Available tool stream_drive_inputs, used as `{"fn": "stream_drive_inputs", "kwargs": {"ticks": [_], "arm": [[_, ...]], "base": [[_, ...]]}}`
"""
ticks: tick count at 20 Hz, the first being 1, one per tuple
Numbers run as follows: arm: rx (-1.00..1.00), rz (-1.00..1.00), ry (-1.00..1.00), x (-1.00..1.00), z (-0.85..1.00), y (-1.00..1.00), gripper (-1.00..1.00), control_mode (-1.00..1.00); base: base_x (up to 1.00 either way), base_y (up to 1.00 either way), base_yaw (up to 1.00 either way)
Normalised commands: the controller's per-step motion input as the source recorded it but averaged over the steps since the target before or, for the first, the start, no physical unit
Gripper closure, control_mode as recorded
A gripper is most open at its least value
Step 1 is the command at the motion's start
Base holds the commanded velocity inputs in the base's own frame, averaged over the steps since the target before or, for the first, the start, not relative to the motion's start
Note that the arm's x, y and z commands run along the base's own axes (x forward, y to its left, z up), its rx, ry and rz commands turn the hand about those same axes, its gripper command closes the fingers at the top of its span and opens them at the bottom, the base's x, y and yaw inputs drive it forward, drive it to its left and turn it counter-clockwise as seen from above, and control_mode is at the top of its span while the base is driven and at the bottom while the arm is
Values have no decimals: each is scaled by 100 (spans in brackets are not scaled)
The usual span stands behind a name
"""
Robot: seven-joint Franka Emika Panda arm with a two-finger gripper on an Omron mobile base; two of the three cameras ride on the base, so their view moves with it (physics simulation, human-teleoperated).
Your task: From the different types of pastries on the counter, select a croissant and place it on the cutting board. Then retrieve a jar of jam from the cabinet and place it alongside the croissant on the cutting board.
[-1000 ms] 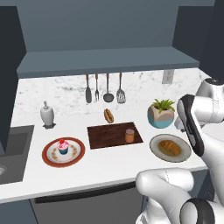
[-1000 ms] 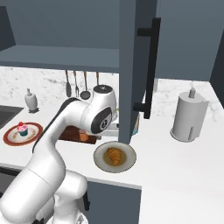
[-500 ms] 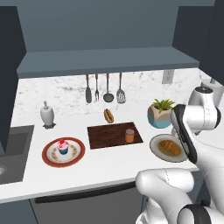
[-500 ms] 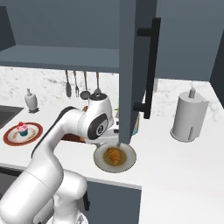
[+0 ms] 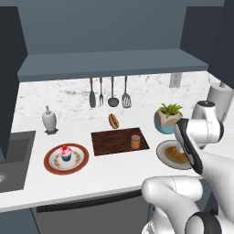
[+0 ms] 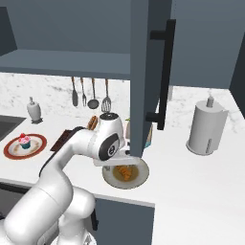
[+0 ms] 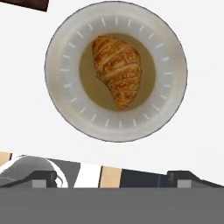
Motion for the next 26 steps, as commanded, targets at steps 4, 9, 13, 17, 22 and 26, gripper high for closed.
{"fn": "stream_drive_inputs", "kwargs": {"ticks": [4,9,13,17,22,26], "arm": [[0,3,7,32,-43,0,-100,-100],[2,1,4,55,-27,0,-100,-100],[1,0,1,60,-11,0,-100,-100],[0,0,1,32,-14,0,-100,-100],[0,0,1,0,-24,-16,-100,-100],[0,0,1,-1,-31,-20,-100,-100]], "base": [[0,0,0],[0,0,0],[0,0,0],[0,0,0],[0,0,0],[0,0,0]]}}
